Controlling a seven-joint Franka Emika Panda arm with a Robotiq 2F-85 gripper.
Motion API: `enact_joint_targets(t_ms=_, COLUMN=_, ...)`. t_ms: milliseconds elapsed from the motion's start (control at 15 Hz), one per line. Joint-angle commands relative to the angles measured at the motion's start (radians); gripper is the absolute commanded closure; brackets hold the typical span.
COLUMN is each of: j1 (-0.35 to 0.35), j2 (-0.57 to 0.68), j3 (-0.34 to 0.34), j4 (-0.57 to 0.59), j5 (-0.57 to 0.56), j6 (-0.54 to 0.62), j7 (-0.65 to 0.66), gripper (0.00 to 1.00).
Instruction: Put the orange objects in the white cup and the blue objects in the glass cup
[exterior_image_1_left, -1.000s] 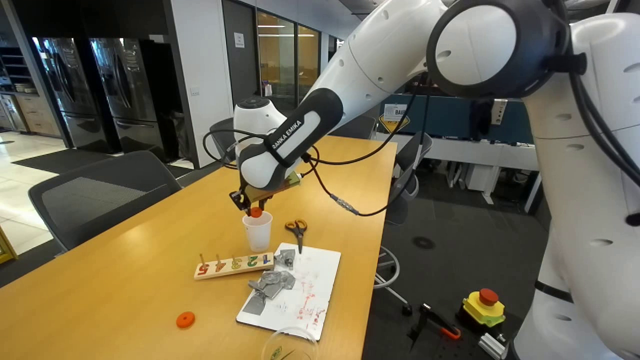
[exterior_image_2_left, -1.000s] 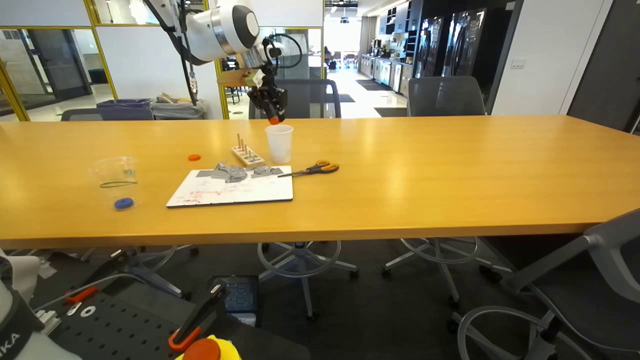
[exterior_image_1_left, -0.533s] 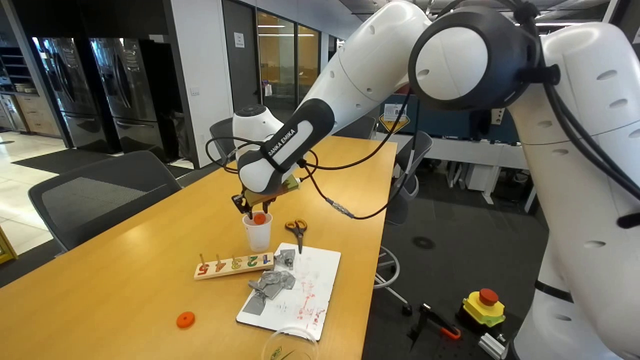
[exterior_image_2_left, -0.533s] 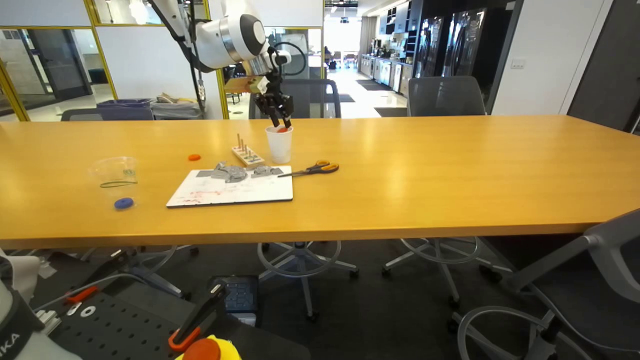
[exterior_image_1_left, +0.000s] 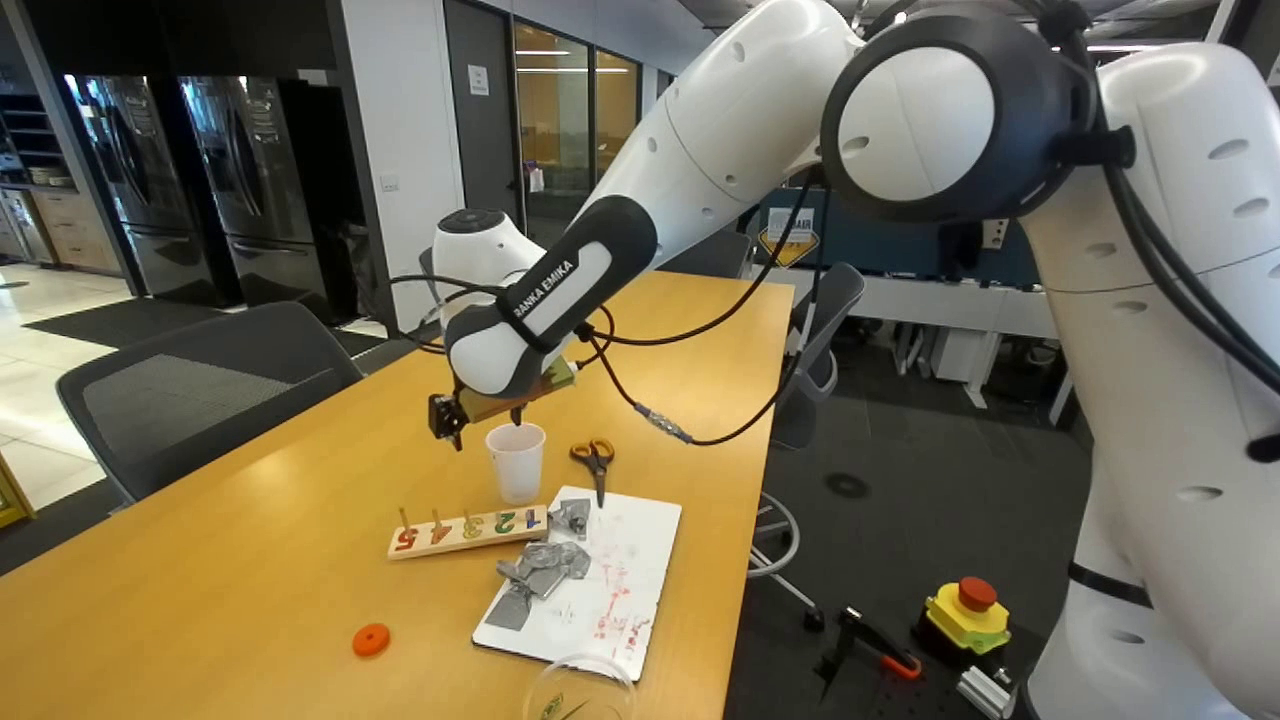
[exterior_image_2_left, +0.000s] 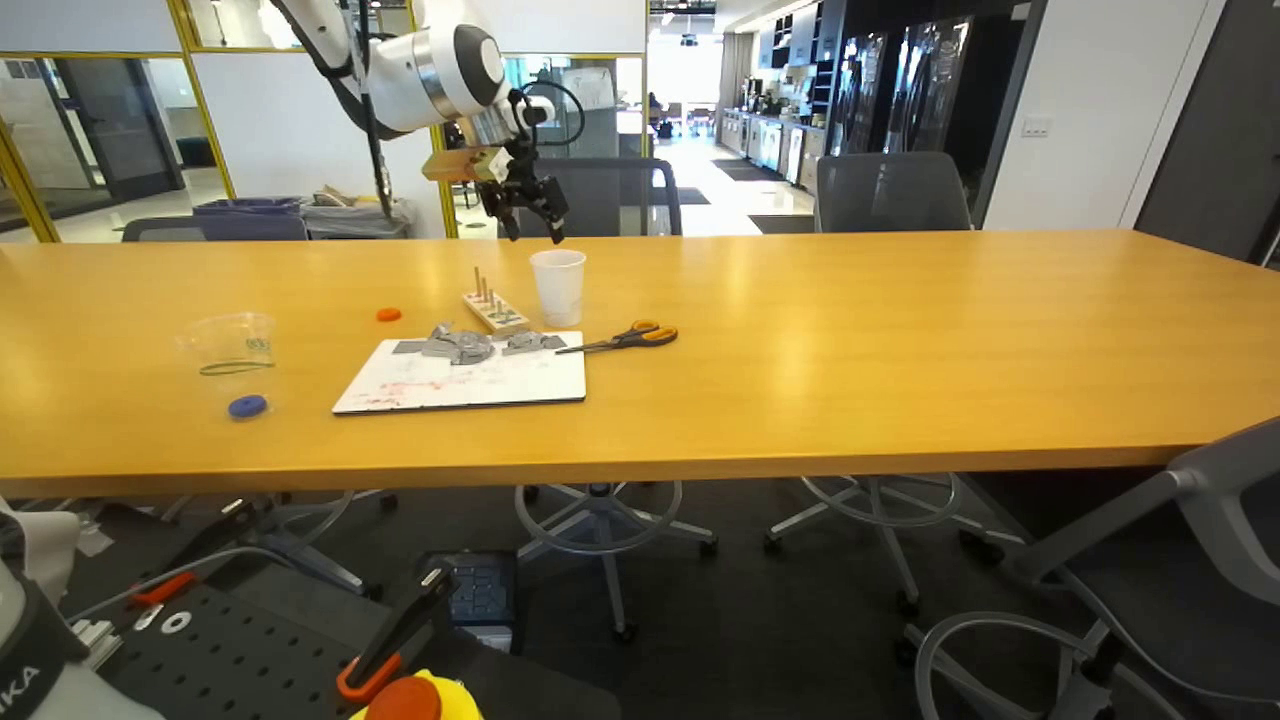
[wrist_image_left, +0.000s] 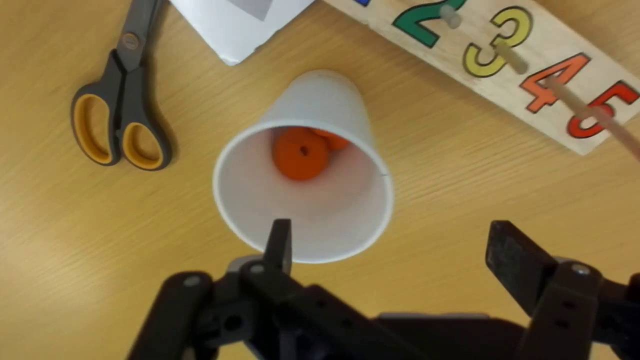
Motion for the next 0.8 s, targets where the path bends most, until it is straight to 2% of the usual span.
enact_joint_targets(t_ms=0, j1=0.047, j2=-0.017, j3=0.049, j4=-0.003, j5=-0.002, j6=-0.016, j7=-0.005, gripper=0.00)
enact_joint_targets(t_ms=333, j1=0.089, j2=0.026, j3=0.153, j4=0.028, j5=0.080, j6=-0.089, j7=-0.003, gripper=0.00)
enact_joint_targets(t_ms=733, j1=0.101, j2=0.104, j3=0.202, j4=0.088, j5=0.178, j6=-0.202, j7=0.000, gripper=0.00)
